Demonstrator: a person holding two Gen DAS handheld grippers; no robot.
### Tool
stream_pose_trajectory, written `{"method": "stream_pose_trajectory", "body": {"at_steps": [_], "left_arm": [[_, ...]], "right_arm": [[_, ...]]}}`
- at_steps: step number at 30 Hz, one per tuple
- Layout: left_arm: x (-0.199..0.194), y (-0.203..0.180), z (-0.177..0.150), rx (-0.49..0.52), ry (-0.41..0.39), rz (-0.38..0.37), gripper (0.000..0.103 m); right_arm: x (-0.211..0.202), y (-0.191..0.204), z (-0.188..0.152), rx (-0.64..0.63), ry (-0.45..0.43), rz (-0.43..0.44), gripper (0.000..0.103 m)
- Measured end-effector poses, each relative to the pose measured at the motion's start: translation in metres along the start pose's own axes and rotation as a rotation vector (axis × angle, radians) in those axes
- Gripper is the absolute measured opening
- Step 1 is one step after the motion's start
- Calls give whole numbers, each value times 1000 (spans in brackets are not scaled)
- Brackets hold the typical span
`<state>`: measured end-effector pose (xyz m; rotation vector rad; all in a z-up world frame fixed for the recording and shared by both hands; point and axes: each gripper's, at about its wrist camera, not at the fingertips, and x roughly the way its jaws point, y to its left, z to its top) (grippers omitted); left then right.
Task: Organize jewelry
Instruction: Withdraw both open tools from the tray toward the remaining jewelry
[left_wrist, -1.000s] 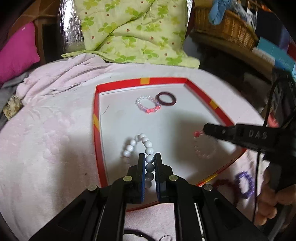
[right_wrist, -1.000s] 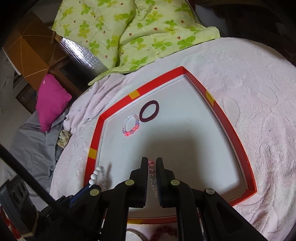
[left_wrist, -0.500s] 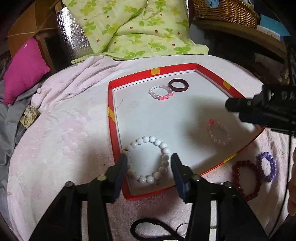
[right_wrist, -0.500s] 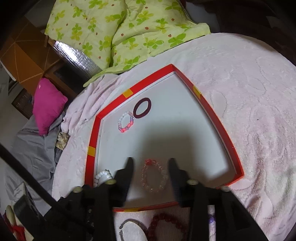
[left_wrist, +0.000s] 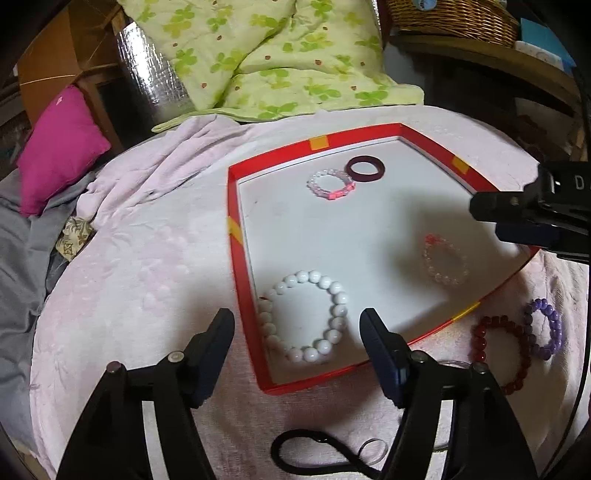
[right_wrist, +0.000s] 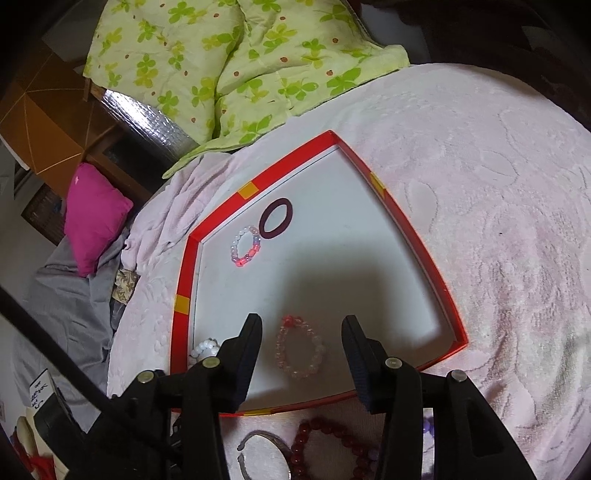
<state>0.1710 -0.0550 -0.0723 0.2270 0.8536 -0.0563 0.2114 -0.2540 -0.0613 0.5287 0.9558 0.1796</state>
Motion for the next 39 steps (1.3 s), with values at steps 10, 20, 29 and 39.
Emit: {"method": "stream_pose_trajectory", "body": {"at_steps": [10,20,29,39], "left_arm": [[-3,14,-3,-46,16,9,72],[-11,9,-6,-30,3,14,72],[-25,7,-16,-73,-43,-9,73],[-28,-4,-29,-134,-34,26,73]], "right_arm": [[-21,-27,8,18,-25,-17,48],[-24,-43,10,107,-11,15,48],[-25,-21,0,79,2,74,48],[-29,-17,-5,85,26,108,48]]}}
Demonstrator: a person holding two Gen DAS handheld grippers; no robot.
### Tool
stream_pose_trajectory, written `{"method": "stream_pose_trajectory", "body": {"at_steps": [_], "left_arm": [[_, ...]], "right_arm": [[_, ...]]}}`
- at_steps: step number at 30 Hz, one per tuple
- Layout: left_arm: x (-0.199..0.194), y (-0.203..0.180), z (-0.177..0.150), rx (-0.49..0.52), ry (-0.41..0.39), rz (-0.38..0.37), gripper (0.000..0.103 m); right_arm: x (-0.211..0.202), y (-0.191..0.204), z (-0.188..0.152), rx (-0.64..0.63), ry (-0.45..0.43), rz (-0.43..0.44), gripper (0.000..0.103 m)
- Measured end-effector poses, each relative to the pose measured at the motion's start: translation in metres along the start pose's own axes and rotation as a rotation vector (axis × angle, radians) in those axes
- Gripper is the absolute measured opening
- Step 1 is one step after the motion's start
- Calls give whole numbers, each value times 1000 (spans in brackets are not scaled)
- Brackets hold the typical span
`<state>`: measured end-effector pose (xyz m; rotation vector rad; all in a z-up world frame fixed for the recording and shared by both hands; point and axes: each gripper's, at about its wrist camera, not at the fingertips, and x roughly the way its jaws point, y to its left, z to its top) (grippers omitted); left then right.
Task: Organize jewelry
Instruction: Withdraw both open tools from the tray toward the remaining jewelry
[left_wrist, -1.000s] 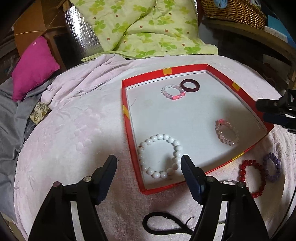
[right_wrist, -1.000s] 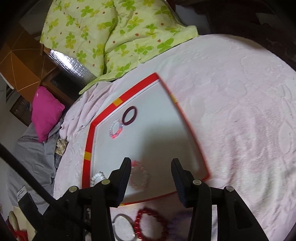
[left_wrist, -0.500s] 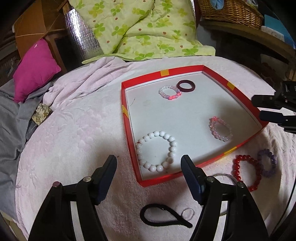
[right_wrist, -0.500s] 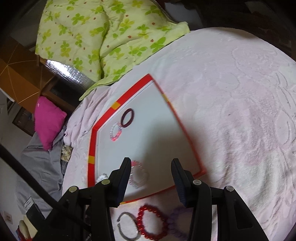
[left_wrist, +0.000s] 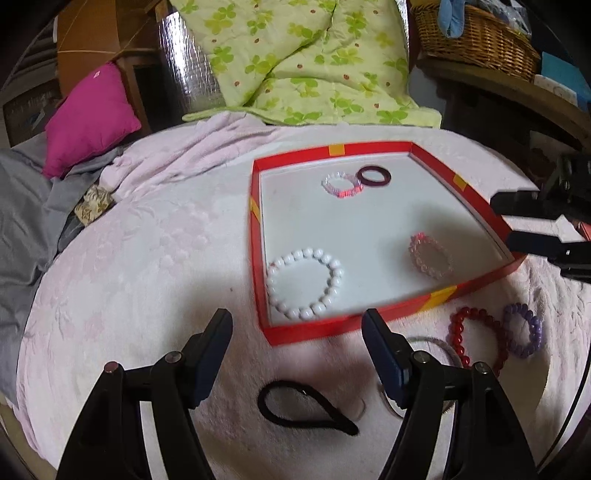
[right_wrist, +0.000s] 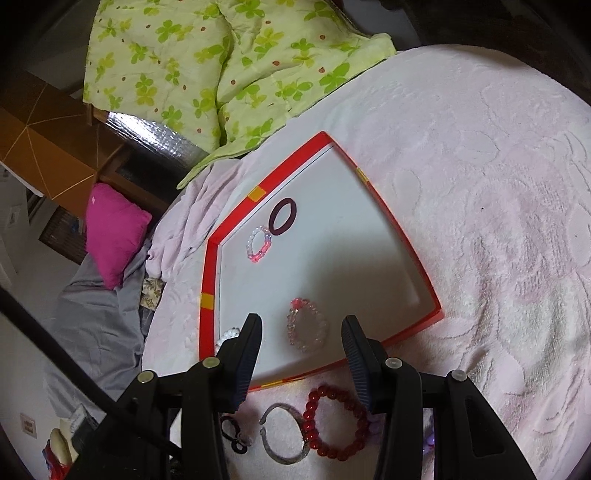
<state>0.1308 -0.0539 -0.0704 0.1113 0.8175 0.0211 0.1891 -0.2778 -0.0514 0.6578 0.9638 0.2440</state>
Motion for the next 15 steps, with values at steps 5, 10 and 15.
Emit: {"method": "stream_pose_trajectory", "body": {"at_steps": [5,10,15], "left_arm": [[-9,-18,-11,69,-15,38,73],[-32,-26,-29,168,-77,73,74],[-41,-6,-47,169,-69,94,74]], "right_arm": [[-7,1,1,-22,-6,1,48],[-13,-5,4,-13,-4,15,48],[-18,-10,6,-15,-9,24,48]]}}
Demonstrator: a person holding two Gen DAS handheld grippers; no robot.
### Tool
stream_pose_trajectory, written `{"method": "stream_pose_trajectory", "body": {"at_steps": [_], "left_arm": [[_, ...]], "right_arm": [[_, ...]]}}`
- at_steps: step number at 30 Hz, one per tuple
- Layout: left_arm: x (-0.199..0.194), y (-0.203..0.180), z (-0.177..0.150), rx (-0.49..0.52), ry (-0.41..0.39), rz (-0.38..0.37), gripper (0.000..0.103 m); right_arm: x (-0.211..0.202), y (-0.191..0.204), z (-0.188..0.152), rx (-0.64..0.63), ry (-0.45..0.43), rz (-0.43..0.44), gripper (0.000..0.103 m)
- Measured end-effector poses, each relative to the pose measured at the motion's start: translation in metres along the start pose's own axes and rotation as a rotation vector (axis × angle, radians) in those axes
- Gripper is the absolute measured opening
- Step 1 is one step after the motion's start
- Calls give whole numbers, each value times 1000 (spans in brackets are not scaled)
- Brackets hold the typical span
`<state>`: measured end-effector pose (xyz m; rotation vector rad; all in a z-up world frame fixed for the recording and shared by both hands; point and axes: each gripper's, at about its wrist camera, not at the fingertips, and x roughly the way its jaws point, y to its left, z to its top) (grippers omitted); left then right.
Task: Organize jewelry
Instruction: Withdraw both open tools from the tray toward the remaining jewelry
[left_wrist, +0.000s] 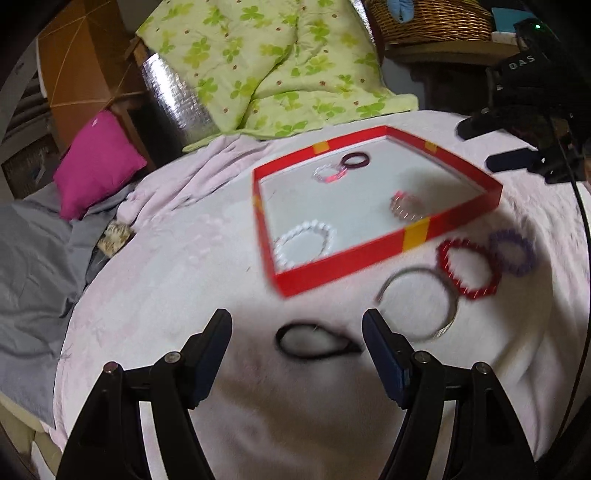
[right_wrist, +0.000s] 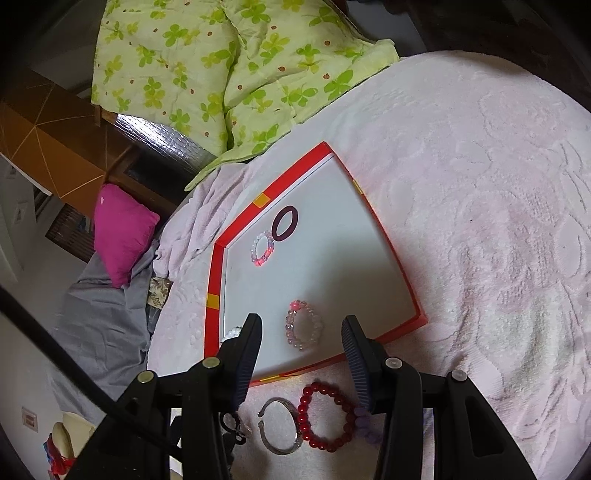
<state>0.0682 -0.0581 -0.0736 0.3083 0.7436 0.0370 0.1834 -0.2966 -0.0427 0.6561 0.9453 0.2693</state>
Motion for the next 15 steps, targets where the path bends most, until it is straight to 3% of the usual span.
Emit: {"method": "stream_pose_trajectory", "body": {"at_steps": [8,15], "left_arm": [[-4,44,-4,-77,1,-62,74],[-2,67,-2,-96,25,-68,74]], "right_arm": [[-21,-11,-10,-92,-28,-88,48],[-30,-15,-37,-118,-16,-119,48]]}}
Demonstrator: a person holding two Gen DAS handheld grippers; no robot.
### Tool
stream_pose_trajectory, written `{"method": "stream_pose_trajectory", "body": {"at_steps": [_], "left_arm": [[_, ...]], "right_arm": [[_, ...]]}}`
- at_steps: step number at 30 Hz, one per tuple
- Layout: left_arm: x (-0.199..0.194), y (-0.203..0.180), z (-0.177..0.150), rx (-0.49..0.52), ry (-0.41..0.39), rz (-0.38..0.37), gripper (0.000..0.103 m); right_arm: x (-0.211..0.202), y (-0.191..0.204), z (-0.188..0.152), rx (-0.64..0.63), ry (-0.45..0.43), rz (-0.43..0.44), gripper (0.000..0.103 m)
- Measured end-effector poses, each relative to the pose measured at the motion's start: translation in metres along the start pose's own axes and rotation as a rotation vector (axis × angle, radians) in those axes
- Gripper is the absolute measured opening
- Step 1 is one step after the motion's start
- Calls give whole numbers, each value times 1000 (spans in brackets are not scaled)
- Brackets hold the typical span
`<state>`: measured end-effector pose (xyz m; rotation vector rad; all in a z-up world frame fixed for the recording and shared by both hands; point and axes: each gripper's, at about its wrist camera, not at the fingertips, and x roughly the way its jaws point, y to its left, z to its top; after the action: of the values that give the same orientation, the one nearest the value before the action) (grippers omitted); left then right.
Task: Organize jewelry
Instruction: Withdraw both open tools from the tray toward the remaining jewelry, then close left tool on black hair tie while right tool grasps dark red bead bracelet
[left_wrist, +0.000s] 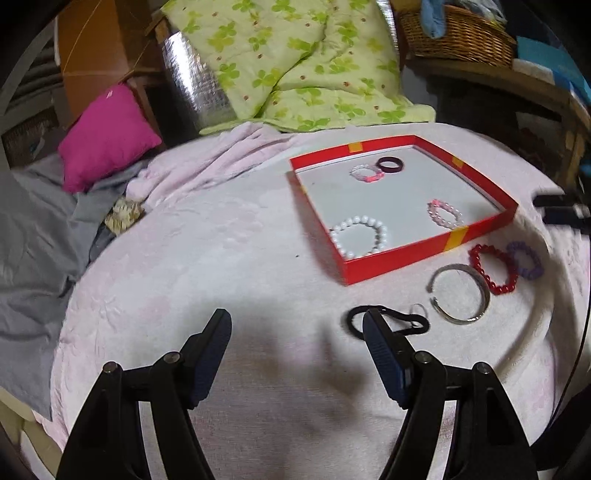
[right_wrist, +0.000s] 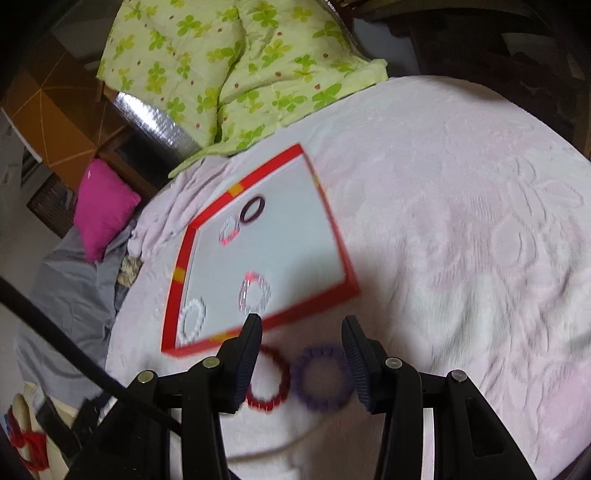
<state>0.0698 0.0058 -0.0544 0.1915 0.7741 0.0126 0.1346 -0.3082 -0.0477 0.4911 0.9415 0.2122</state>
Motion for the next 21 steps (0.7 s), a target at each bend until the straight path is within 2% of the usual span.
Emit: {"method": "stream_pose_trajectory", "body": {"at_steps": [6,11,16,18,21], "left_arm": [[8,22,0,-98,56,-25,74],[15,24,-6,-96,101,-36,74],[23,19,-8,-62,130,-17,74],[25,17,-9,-58,136,-21,74],[24,10,-7,-38,133,-31,74]], "right_arm": [[4,18,-32,-47,24,-26,48],[8,27,-44,-86,53,4,48],[28,28,-52,-26,195,141,48],[35,26,-55,0,250,158,48],[39,22,-58,27,269,138,48]]}}
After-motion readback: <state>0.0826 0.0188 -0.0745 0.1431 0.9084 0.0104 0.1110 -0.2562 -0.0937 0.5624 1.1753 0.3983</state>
